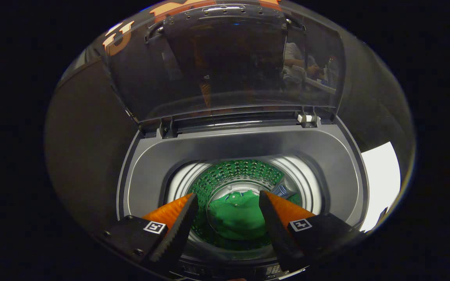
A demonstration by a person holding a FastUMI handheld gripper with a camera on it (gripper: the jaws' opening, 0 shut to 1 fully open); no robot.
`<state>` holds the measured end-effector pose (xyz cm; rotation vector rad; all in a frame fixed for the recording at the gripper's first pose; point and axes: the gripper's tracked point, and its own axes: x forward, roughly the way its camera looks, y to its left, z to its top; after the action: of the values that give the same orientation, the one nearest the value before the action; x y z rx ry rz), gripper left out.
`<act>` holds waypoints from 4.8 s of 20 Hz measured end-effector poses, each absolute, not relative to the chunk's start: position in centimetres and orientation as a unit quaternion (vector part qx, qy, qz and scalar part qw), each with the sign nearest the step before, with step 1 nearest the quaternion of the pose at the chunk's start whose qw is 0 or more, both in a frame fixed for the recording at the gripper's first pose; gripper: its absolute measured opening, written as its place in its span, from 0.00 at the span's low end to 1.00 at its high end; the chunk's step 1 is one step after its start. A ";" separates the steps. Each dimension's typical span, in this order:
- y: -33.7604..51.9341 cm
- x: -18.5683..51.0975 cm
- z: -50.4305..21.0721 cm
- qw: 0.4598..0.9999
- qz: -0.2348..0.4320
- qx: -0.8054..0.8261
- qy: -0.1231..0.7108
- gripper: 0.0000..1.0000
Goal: Put the clothes into the washing machine and then close the washing machine lid.
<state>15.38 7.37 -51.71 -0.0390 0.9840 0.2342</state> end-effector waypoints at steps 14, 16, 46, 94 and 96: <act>6.0 16.1 -41.4 0.927 0.098 -0.002 0.361 0.98; 5.8 16.7 -38.6 0.939 0.095 -0.001 0.330 0.98; 10.3 38.8 -27.5 0.964 0.091 -0.017 0.250 0.97; 3.2 17.3 -31.5 0.965 0.082 -0.038 0.247 0.97; 3.3 17.7 -29.9 0.968 0.084 -0.029 0.235 0.97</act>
<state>17.65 3.33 -29.90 -0.0584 0.4747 0.1699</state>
